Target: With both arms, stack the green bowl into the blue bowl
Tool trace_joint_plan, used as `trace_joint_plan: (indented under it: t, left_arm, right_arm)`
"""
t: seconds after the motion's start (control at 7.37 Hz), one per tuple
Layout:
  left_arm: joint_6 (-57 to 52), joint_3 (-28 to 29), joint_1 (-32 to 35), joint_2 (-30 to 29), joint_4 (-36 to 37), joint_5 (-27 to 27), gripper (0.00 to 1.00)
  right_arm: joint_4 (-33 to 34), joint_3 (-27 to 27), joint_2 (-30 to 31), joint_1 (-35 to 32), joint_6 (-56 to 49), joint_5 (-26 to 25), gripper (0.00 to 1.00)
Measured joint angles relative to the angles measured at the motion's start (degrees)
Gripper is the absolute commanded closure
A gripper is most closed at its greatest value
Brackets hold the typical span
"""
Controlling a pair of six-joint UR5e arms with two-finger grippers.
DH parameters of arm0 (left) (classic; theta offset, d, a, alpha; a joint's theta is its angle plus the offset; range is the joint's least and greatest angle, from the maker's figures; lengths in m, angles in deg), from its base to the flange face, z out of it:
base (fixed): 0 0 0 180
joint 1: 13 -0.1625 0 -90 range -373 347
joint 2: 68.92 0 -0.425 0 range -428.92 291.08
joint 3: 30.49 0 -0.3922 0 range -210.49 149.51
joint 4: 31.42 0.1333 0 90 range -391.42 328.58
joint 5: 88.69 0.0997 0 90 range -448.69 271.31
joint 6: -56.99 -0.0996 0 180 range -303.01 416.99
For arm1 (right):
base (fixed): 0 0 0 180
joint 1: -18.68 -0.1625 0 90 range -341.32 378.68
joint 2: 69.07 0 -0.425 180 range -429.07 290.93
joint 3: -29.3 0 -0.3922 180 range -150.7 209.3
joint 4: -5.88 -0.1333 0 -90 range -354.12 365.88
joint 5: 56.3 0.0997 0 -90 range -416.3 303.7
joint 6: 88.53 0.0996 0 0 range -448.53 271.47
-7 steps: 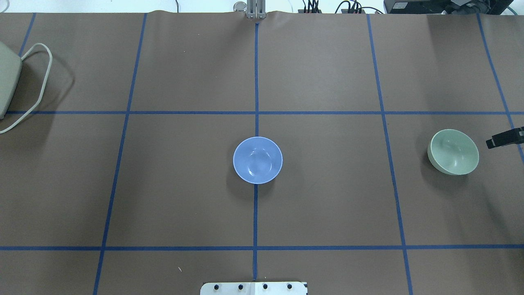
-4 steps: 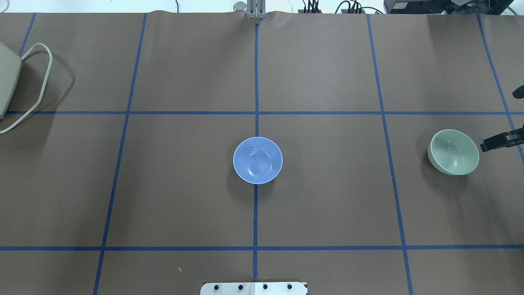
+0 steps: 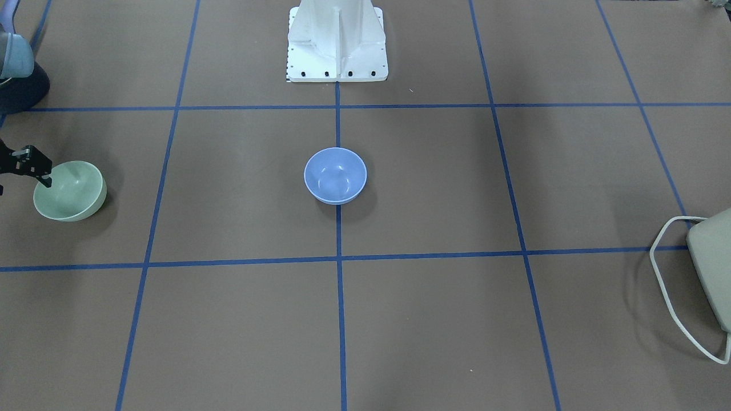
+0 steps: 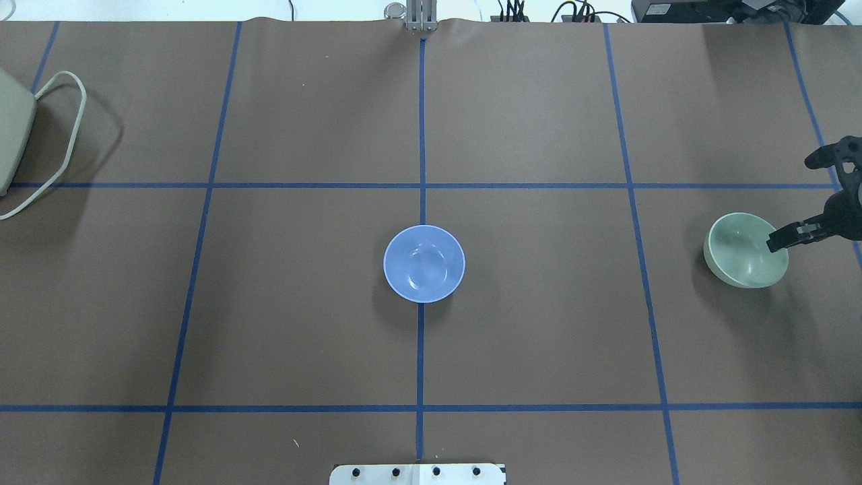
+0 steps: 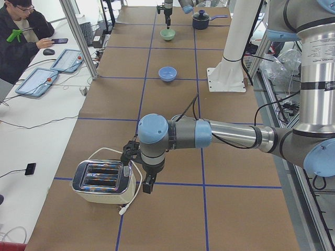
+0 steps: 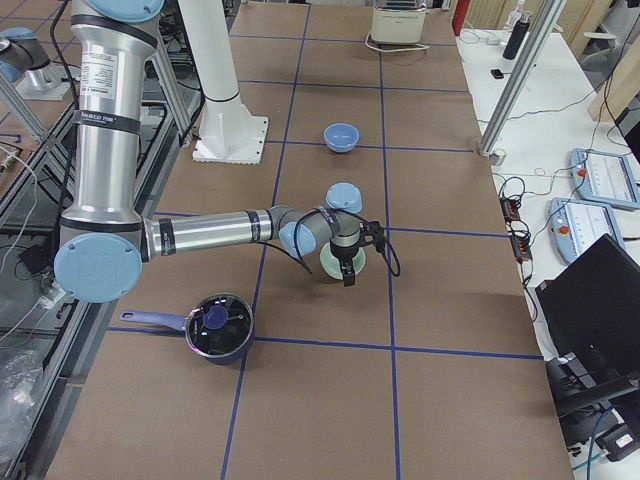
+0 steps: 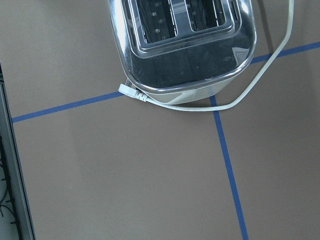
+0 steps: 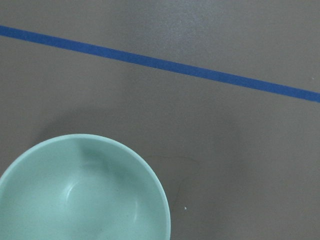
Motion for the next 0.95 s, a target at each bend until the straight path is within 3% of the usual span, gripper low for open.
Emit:
trace_joint_plan:
  t: [0.68, 0.81, 0.95]
  left_arm:
    - [0.1, 0.2, 0.0, 0.0, -0.1, 0.0, 0.02]
    - [0.0, 0.2, 0.0, 0.0, -0.1, 0.0, 0.02]
    - [0.0, 0.2, 0.0, 0.0, -0.1, 0.1, 0.02]
  right_arm:
    - [-0.3, -1.7, -0.6, 0.6, -0.1, 0.2, 0.52]
    - [-0.4, -2.1, -1.0, 0.6, -0.1, 0.2, 0.7]
    - [-0.4, -2.6, -1.3, 0.6, 0.0, 0.2, 0.94]
